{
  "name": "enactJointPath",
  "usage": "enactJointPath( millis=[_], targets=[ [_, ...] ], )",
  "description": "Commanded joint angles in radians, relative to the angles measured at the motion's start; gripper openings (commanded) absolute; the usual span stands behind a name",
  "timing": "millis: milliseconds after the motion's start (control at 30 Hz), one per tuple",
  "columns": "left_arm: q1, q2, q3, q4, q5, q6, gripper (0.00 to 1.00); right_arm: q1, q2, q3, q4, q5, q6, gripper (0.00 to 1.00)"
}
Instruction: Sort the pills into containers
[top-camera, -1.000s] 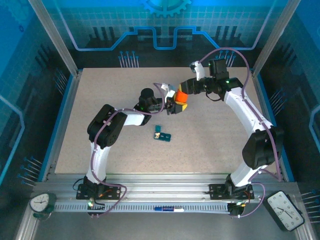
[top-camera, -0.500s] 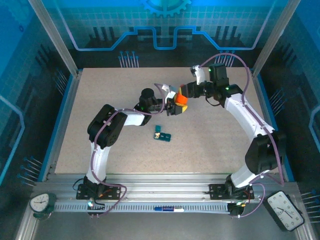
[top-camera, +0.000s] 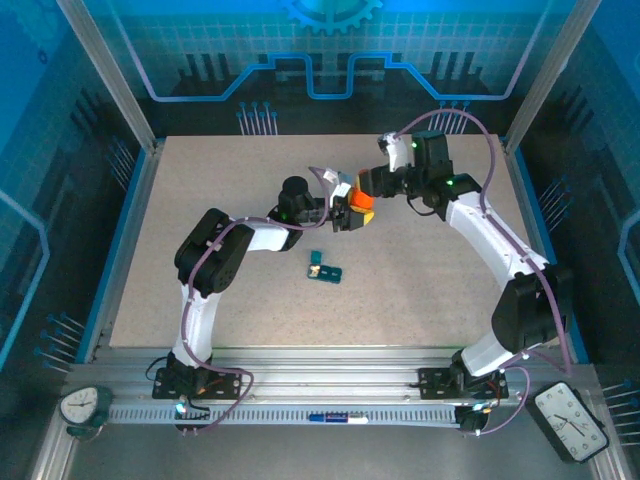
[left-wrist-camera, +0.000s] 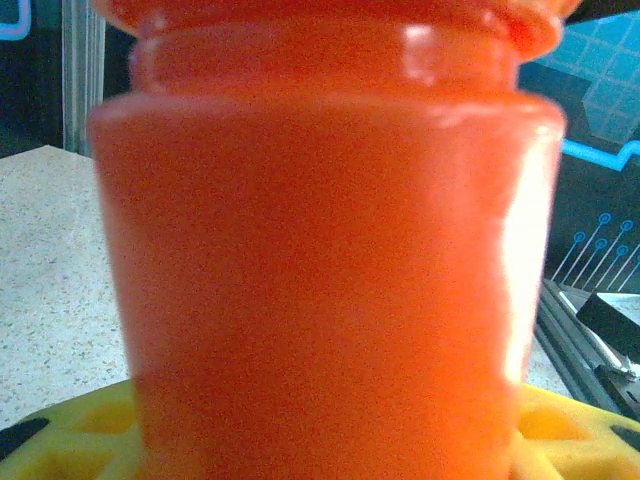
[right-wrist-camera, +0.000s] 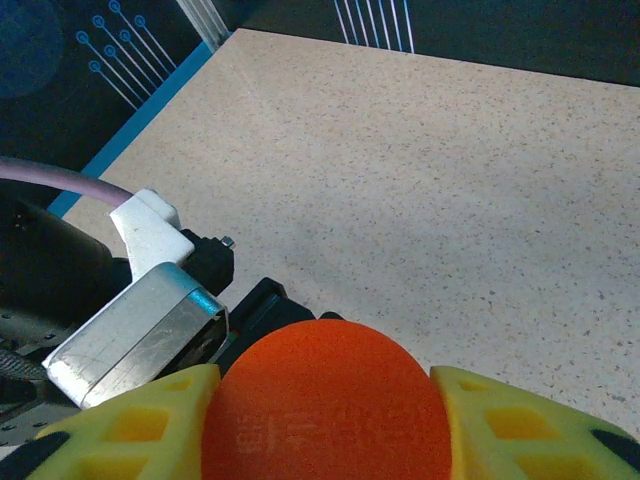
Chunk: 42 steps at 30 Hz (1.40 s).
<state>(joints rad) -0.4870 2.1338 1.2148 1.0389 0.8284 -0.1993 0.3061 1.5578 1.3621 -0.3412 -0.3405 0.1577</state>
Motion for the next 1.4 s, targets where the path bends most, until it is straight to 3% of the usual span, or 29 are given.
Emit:
enactJointPath(
  millis=[0, 333, 567, 900, 1367],
  targets=[
    [0.006, -0.052, 0.032, 0.108, -0.024, 0.030, 0.00, 0.047, 0.048, -0.035, -0.181, 0.044, 0.052, 0.23],
    [0.006, -0.058, 0.029, 0.089, -0.058, 0.062, 0.00, 0.119, 0.055, -0.078, -0.178, 0.190, 0.281, 0.25],
    [0.005, -0.056, 0.027, 0.090, -0.059, 0.060, 0.00, 0.131, 0.056, -0.084, -0.160, 0.197, 0.336, 0.28],
    [0.006, -0.048, 0.026, 0.079, -0.053, 0.063, 0.00, 0.113, 0.053, -0.030, -0.199, 0.209, 0.318, 0.33],
    [0.019, -0.064, 0.015, 0.070, -0.024, 0.061, 0.00, 0.049, 0.098, 0.041, -0.351, 0.240, 0.099, 0.29]
  ],
)
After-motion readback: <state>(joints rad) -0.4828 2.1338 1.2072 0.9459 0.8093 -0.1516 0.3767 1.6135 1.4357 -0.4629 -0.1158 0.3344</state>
